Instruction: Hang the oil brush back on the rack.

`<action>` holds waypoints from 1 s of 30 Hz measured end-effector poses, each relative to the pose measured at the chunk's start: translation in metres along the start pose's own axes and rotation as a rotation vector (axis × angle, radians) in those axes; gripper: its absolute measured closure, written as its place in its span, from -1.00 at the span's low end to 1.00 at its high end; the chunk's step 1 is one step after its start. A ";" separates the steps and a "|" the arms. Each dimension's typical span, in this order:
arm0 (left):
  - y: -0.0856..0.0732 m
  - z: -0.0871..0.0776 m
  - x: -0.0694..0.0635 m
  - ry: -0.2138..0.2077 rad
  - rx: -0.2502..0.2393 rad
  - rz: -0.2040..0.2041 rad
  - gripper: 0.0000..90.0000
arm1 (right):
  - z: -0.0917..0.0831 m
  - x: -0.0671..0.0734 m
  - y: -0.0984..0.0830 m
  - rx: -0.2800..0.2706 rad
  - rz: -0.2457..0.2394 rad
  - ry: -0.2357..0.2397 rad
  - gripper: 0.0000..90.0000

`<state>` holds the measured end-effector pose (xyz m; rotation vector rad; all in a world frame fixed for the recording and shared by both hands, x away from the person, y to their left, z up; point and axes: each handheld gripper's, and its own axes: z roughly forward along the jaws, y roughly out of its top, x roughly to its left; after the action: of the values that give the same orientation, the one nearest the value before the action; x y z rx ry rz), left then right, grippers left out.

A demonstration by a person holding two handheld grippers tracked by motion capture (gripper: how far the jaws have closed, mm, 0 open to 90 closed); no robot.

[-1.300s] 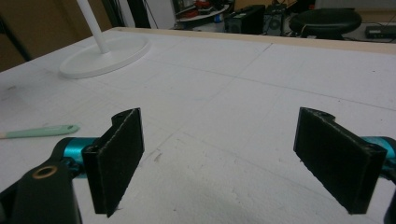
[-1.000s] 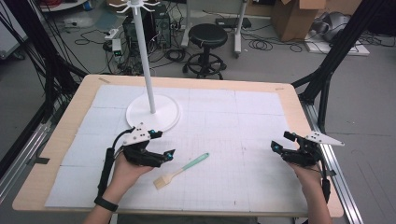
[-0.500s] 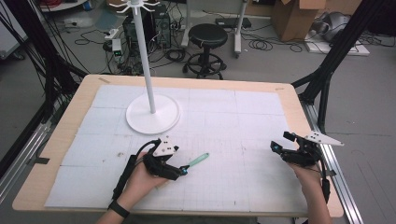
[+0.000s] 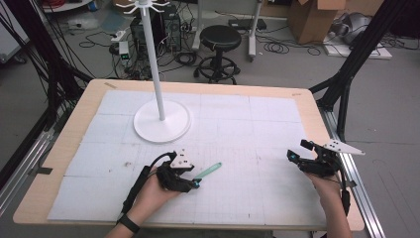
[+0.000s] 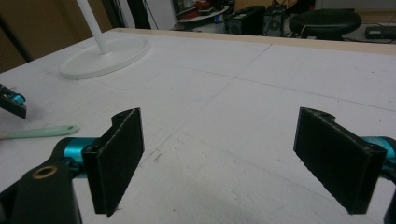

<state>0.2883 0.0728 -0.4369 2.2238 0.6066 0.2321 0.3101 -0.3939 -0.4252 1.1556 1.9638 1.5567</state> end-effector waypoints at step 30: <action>-0.002 0.001 -0.008 0.005 0.049 0.044 0.80 | -0.001 0.000 0.000 -0.007 -0.003 0.004 -0.66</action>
<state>0.2809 0.0692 -0.4390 2.2862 0.5727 0.2481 0.3094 -0.3947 -0.4245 1.1467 1.9606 1.5641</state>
